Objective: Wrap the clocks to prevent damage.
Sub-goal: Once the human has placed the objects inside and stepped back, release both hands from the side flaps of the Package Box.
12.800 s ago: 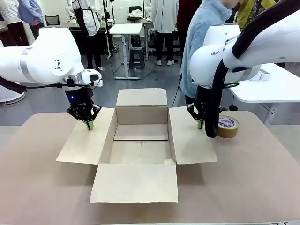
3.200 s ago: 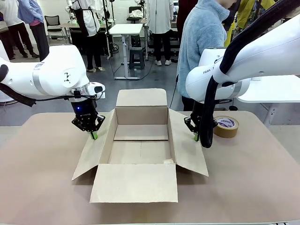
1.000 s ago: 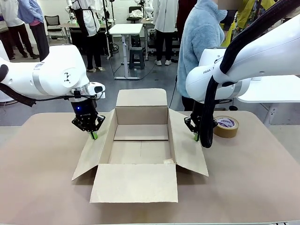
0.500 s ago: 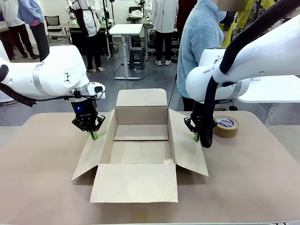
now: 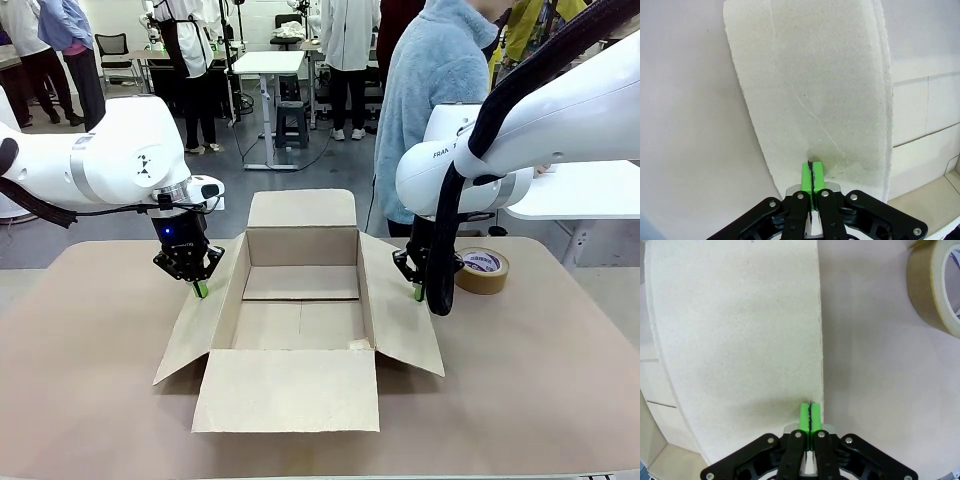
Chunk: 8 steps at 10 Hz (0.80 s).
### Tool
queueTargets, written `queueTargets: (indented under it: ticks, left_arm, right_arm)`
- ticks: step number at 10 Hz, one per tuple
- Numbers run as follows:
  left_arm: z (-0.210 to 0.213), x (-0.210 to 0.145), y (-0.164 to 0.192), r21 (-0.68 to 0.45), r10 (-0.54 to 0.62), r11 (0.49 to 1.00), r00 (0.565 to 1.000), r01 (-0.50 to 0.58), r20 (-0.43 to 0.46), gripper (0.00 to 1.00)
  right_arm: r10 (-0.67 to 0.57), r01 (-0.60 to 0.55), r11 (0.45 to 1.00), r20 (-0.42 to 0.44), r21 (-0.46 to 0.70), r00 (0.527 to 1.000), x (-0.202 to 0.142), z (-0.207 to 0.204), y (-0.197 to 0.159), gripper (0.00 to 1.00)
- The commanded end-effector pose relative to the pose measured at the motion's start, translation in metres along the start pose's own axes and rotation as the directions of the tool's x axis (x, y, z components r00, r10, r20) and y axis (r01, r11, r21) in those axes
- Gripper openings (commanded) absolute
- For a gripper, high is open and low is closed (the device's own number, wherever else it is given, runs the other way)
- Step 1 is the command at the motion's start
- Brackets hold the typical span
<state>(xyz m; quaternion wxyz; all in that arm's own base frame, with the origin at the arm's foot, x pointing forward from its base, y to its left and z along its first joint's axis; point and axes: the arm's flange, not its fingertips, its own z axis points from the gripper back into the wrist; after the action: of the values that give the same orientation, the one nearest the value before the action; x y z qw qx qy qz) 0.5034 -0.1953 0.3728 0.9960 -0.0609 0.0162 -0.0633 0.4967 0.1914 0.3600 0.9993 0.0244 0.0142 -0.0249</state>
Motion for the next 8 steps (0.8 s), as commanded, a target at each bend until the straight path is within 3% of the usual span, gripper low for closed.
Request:
queueTargets:
  ticks: [1, 8]
  left_arm:
    - [-0.0014, -0.0008, 0.0007, 0.012, -0.006, 1.000, 1.000, 0.006, -0.006, 0.01]
    - [-0.0014, -0.0008, 0.0007, 0.012, -0.006, 1.000, 1.000, 0.006, -0.006, 0.01]
  right_arm:
    - [0.010, -0.010, 1.000, 0.004, -0.009, 1.000, -0.0008, -0.0005, -0.0016, 0.01]
    - [0.010, -0.010, 1.000, 0.004, -0.009, 1.000, -0.0008, -0.0005, -0.0016, 0.01]
